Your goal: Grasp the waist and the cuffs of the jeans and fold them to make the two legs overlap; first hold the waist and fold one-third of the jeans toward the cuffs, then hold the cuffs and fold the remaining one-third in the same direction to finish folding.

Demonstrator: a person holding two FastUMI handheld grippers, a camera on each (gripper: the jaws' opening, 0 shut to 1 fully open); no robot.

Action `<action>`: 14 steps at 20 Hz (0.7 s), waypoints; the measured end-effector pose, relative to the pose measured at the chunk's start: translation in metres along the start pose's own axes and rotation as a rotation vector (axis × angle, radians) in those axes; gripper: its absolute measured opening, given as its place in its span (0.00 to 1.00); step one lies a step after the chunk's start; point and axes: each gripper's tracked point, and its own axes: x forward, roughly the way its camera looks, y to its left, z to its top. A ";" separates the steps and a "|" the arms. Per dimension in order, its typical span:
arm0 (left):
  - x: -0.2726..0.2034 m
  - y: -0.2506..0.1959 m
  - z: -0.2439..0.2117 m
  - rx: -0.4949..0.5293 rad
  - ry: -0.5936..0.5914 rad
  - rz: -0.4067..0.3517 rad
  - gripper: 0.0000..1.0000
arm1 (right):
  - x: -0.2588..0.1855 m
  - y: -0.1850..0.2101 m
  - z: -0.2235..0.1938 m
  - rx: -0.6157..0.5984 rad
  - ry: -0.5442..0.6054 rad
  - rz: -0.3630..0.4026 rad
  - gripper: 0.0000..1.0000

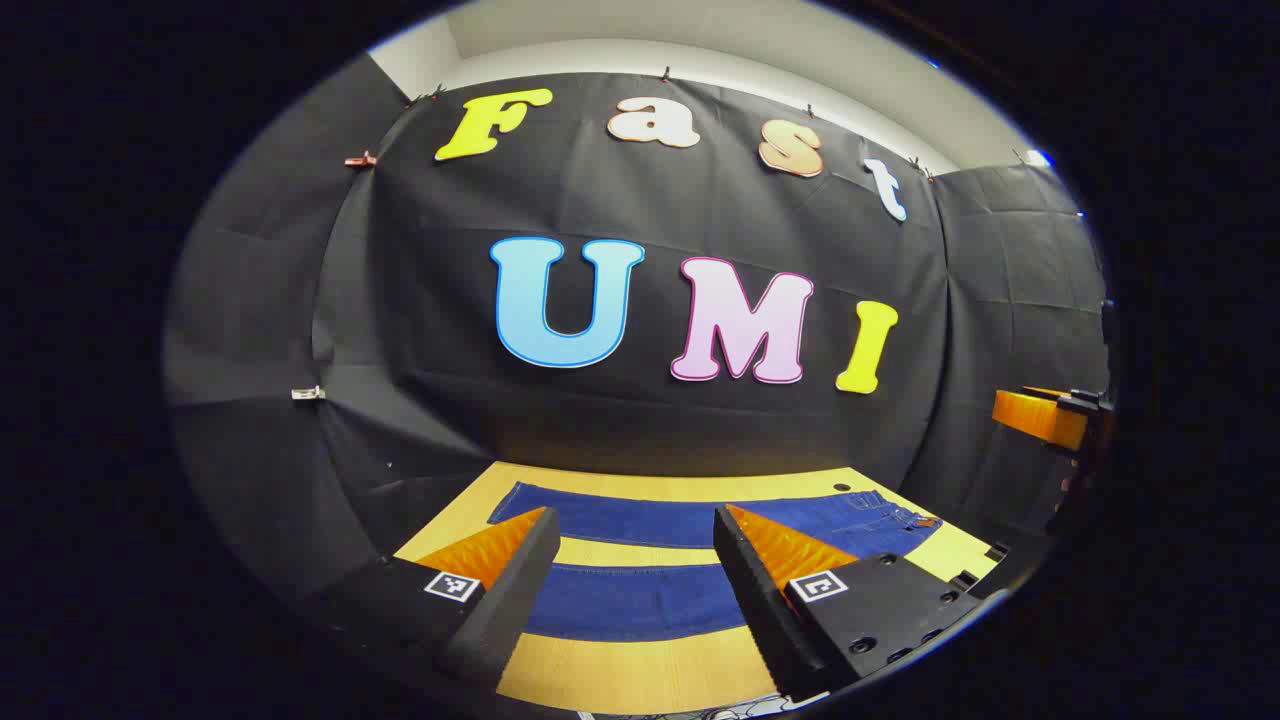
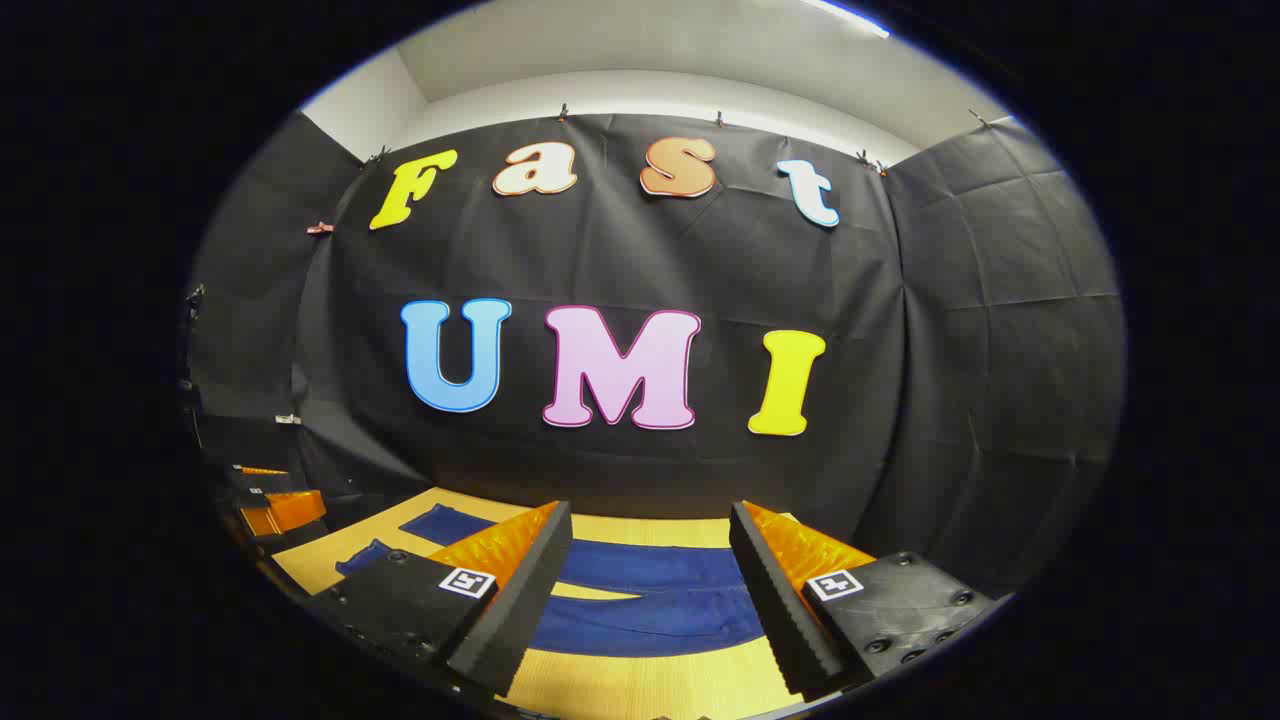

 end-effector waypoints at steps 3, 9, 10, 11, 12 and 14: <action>0.000 0.002 0.000 0.011 0.005 -0.008 0.96 | 0.001 0.004 -0.002 0.009 0.013 0.011 0.97; -0.001 0.003 0.000 0.014 0.000 -0.013 0.96 | 0.000 0.010 -0.001 -0.007 0.005 0.019 0.97; -0.001 0.004 -0.001 0.014 0.002 -0.015 0.96 | -0.001 0.011 -0.001 -0.008 0.006 0.023 0.97; 0.000 0.001 -0.001 0.015 0.013 -0.027 0.96 | -0.001 0.012 -0.001 -0.011 0.008 0.025 0.97; -0.001 -0.001 -0.004 0.012 0.019 -0.043 0.96 | -0.001 0.012 0.000 -0.012 0.009 0.027 0.97; -0.001 -0.003 0.000 0.007 0.014 -0.057 0.96 | 0.001 0.013 0.001 -0.005 0.008 0.029 0.97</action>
